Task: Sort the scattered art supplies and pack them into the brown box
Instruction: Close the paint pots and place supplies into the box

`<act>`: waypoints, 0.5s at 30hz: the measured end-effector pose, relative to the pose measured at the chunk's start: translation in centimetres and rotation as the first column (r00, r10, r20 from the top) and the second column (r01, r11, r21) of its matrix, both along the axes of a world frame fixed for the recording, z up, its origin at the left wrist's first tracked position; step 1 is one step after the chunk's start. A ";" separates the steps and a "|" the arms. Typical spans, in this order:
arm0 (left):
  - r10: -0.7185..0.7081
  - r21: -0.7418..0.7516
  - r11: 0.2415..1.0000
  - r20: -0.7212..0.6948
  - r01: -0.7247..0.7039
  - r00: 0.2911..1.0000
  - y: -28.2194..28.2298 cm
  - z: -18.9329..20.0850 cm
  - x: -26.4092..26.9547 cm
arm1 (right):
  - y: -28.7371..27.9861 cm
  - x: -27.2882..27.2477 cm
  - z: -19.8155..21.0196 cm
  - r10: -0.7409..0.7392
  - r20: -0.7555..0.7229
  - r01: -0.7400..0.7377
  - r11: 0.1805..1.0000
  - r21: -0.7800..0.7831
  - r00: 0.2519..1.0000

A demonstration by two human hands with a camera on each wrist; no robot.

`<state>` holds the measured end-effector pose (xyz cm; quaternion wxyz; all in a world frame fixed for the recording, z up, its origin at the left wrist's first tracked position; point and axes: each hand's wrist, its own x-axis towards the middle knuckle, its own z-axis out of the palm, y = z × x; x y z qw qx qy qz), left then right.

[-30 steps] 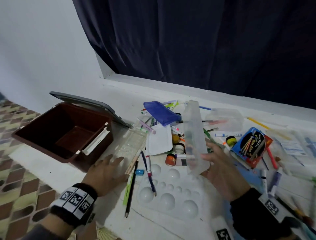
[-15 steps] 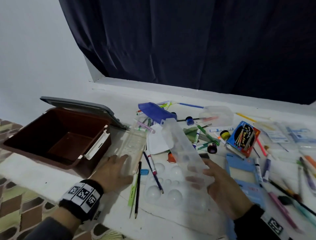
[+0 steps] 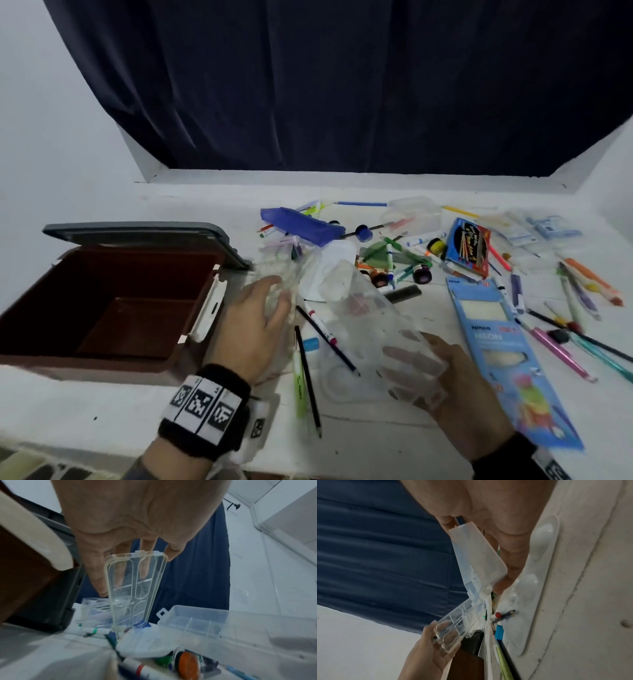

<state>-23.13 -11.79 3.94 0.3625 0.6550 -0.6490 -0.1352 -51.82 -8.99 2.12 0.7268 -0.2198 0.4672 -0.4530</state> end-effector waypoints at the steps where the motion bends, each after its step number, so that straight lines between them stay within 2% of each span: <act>1: -0.001 -0.025 1.000 -0.024 0.000 1.000 -0.4 0.5 -0.5 | 0.3 0.1 0.0 -0.023 -0.001 0.023 1.000 -0.001 1.000; 6: -0.029 -0.170 0.985 -0.131 0.007 0.991 -1.0 3.0 -1.2 | 1.9 -1.0 1.1 -0.157 0.022 0.158 0.986 -0.056 0.987; 8: -0.036 -0.187 0.982 -0.236 -0.009 0.971 -0.7 3.6 -0.9 | 2.3 -1.9 1.7 -0.189 0.005 0.188 0.977 -0.099 0.982; 10: -0.042 -0.153 0.988 -0.407 -0.022 0.912 -0.1 4.1 -0.8 | 2.3 -2.6 2.2 -0.180 -0.020 0.176 0.977 -0.118 0.983; 12: -0.047 -0.095 0.995 -0.570 -0.009 0.821 0.9 4.7 -0.9 | 2.0 -3.4 2.8 -0.138 -0.044 0.133 0.986 -0.102 0.989; 15: -0.019 0.012 0.999 -0.713 0.040 0.701 2.3 4.9 -1.0 | 1.2 -4.6 4.0 -0.056 -0.096 0.047 0.995 -0.092 0.994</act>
